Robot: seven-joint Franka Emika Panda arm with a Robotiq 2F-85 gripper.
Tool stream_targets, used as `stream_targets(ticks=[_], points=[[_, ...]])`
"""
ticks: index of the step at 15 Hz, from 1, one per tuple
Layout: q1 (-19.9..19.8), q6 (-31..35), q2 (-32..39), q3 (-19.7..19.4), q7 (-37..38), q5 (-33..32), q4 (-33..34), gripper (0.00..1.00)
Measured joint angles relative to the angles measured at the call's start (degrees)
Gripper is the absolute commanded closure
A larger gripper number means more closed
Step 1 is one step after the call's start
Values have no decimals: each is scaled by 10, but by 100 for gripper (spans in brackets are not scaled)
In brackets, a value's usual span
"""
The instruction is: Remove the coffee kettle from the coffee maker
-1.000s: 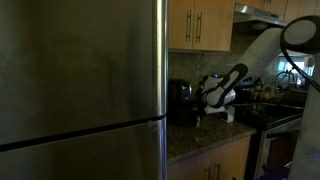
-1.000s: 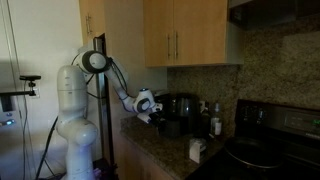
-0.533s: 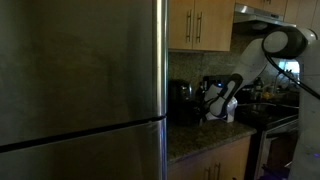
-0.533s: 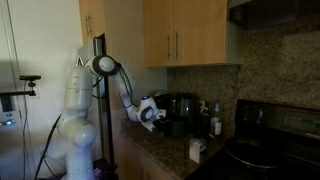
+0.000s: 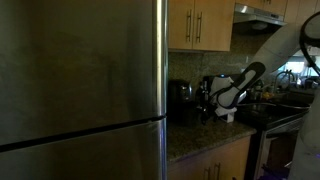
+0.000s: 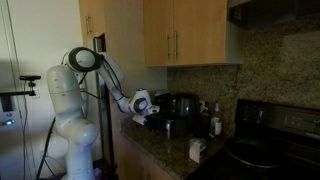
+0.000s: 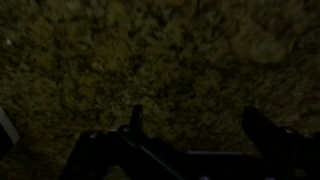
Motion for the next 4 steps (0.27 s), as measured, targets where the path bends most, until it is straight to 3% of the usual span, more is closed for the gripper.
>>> stream_targets(ticks=[4], points=[[-73,-174,-124,116,-28,45,-26,0]])
